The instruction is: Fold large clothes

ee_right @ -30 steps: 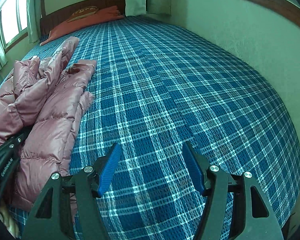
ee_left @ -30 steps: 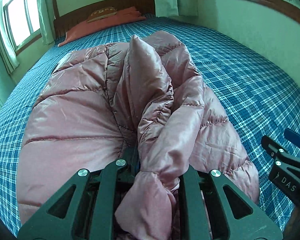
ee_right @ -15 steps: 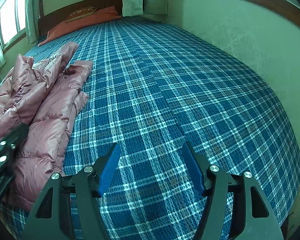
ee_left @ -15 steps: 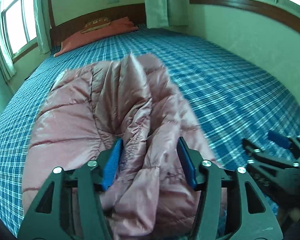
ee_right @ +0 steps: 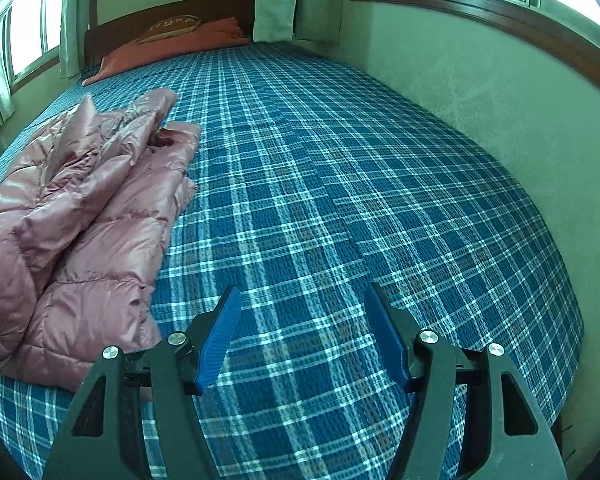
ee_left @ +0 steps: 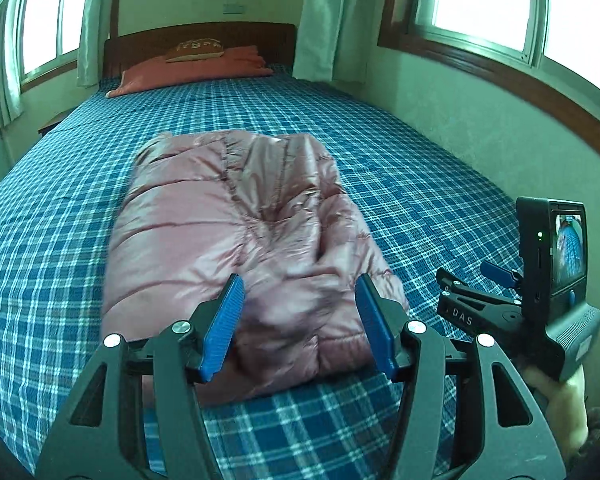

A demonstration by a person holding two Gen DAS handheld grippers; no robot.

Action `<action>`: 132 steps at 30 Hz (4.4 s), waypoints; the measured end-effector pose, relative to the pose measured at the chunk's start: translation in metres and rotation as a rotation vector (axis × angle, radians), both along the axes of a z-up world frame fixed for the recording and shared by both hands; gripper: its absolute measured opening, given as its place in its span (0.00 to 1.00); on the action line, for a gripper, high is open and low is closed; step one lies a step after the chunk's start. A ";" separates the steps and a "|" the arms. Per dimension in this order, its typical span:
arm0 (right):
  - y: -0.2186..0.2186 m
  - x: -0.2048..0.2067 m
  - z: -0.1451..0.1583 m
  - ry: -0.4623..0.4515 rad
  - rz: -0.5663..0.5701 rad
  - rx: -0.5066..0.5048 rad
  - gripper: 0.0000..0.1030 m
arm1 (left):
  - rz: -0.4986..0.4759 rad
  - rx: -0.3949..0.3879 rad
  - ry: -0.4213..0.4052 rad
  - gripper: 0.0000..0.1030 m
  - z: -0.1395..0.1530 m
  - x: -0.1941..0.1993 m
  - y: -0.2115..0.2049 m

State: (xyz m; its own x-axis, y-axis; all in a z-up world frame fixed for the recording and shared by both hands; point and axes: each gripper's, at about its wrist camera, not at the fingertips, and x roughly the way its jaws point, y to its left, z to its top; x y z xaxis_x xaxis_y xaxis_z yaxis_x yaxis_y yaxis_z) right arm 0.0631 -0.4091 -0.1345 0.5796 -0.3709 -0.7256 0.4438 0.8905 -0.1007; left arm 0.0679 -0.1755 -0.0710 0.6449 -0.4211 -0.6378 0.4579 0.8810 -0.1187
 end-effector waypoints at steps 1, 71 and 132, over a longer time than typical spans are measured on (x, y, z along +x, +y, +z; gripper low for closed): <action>0.005 -0.001 0.002 -0.004 0.003 -0.003 0.62 | 0.004 -0.017 0.010 0.56 0.002 -0.002 0.010; -0.001 0.036 -0.055 -0.083 0.131 0.751 0.26 | 0.290 -0.564 0.544 0.65 -0.110 0.096 0.130; 0.008 0.143 -0.048 -0.379 0.275 0.974 0.29 | 0.367 -0.591 0.433 0.39 -0.071 0.191 0.116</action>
State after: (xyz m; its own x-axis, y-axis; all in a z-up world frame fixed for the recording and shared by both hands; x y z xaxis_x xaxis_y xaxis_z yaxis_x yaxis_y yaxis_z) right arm 0.2059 -0.4010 -0.1820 0.8038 0.4456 -0.3941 0.0697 0.5873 0.8063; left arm 0.2586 -0.0592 -0.1425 0.5550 -0.5754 -0.6007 -0.0404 0.7027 -0.7104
